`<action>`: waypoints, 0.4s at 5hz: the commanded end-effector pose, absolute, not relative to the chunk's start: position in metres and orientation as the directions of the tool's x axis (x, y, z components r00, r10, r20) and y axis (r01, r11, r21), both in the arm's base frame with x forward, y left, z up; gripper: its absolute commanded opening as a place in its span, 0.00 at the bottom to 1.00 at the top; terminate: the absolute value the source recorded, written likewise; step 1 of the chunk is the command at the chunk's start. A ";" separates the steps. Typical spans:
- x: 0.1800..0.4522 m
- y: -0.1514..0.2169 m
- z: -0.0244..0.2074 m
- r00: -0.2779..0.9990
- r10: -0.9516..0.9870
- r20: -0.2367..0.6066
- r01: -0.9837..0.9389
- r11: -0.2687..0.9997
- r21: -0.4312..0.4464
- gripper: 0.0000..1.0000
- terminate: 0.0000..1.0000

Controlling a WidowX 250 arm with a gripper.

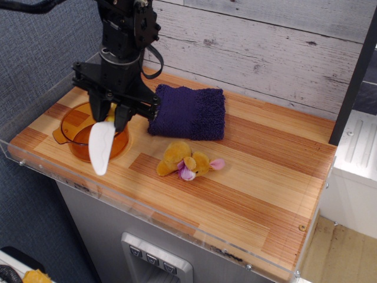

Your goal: Pick up yellow knife and put inside pot

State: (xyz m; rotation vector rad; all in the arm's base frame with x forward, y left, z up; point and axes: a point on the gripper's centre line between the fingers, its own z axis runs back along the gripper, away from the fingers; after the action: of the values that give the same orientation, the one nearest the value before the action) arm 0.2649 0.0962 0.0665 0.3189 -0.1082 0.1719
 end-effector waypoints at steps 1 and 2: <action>0.267 0.093 0.084 0.976 0.149 0.160 -0.193 0.933 0.305 1.00 0.00; 0.266 0.092 0.086 0.977 0.149 0.153 -0.191 0.930 0.313 1.00 0.00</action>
State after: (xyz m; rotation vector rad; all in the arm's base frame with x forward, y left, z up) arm 0.2636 0.0953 0.0691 0.3251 -0.0878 0.1766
